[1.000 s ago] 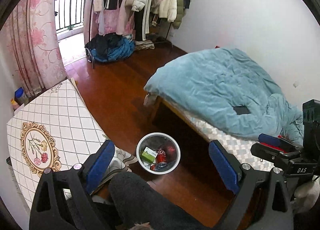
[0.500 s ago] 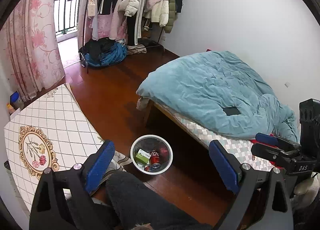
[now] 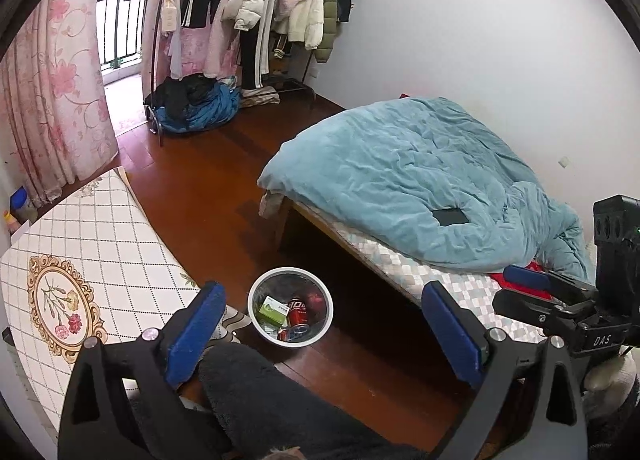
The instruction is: Collect trash
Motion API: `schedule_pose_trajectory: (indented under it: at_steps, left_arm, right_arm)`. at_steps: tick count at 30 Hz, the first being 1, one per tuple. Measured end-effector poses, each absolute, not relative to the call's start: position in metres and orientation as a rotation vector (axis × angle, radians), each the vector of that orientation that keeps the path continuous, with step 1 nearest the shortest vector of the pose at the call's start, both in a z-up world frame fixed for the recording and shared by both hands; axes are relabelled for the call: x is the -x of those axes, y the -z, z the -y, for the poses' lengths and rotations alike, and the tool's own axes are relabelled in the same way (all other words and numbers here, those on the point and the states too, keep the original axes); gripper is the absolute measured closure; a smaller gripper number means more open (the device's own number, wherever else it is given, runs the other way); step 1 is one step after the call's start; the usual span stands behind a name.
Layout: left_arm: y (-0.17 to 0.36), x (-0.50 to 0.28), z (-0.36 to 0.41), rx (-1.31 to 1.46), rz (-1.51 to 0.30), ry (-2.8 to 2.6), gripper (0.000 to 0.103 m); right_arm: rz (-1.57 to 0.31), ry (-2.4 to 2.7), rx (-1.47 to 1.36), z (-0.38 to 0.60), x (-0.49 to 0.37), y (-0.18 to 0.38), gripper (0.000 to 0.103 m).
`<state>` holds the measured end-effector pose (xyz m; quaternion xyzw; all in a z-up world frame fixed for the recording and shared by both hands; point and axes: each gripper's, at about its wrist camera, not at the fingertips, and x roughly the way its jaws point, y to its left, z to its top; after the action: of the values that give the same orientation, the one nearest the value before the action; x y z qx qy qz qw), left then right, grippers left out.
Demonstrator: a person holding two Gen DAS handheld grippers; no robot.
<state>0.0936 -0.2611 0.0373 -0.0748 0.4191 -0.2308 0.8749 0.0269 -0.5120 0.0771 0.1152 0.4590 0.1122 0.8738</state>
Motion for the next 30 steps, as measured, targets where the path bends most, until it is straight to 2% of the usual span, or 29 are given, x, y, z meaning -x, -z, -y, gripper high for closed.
schedule_pose_trajectory:
  at_steps: [30]
  left_arm:
    - [-0.0385, -0.0898, 0.2632, 0.155, -0.881, 0.514, 0.003]
  right_arm:
    - [-0.962, -0.236, -0.231, 0.5097, -0.0297, -0.0817, 0.000]
